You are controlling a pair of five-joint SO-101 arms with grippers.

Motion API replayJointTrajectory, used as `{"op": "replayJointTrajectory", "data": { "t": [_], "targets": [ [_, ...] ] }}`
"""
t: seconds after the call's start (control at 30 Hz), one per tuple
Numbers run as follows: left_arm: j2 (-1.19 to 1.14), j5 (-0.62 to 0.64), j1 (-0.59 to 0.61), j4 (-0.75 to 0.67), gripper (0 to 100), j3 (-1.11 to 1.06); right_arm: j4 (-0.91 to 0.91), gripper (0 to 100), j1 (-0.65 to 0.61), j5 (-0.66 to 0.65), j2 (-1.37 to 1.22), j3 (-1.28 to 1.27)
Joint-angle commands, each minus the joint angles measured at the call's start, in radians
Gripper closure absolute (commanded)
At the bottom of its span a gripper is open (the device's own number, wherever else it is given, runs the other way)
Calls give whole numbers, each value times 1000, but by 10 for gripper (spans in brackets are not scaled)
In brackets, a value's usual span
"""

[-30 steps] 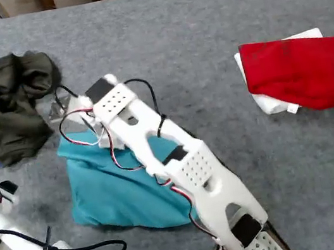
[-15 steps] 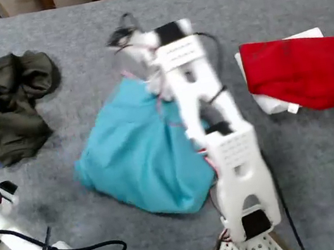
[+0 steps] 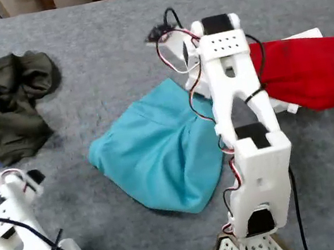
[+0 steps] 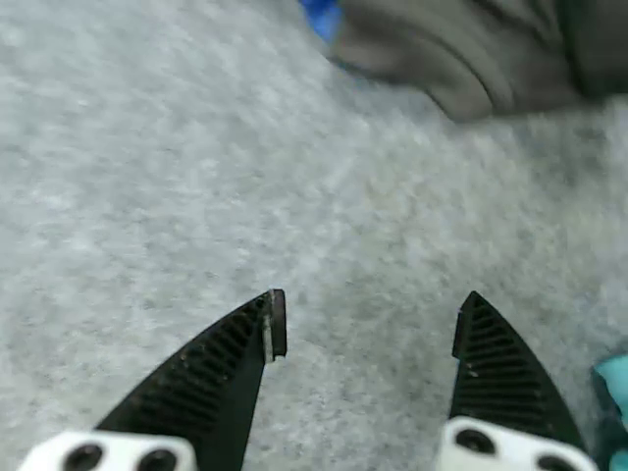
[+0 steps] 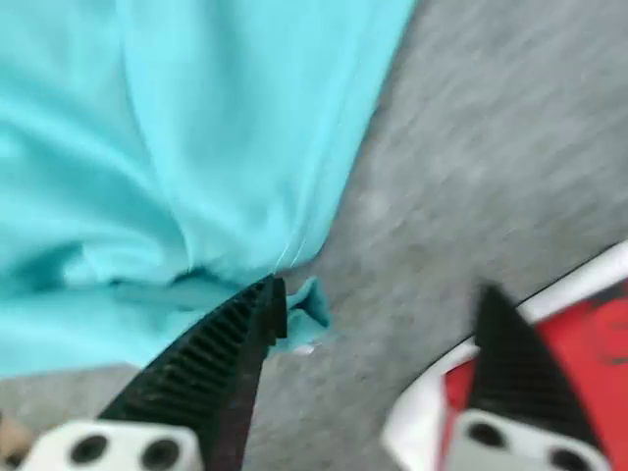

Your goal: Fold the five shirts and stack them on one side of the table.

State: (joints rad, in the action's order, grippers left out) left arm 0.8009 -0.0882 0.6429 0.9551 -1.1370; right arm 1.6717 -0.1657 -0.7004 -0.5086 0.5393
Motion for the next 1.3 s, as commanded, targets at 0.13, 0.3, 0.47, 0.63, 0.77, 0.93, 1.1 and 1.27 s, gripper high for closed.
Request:
{"op": "replayJointTrajectory", "data": {
  "t": [0.13, 0.3, 0.47, 0.63, 0.77, 0.93, 1.1, 1.27],
  "targets": [
    [8, 104, -123, -247, 719, -178, -282, 740, -117, 209, -113, 94],
    [5, 107, -78, -233, 719, -164, -299, 739, -136, 269, -340, 286],
    [5, 107, -78, -233, 719, -164, -221, 740, -134, 276, -564, 562],
    [5, 107, -78, -233, 719, -164, -141, 741, -137, 281, -742, 852],
    [5, 107, -78, -233, 719, -164, -75, 750, -137, 275, -811, 980],
    [5, 106, -78, -233, 719, -164, -54, 974, -130, 281, -812, 989],
    [5, 106, -78, -233, 719, -164, -15, 996, -113, 310, -811, 1015],
    [5, 106, -75, -233, 719, -164, 95, 995, -111, 322, -785, 1130]
  ]
}}
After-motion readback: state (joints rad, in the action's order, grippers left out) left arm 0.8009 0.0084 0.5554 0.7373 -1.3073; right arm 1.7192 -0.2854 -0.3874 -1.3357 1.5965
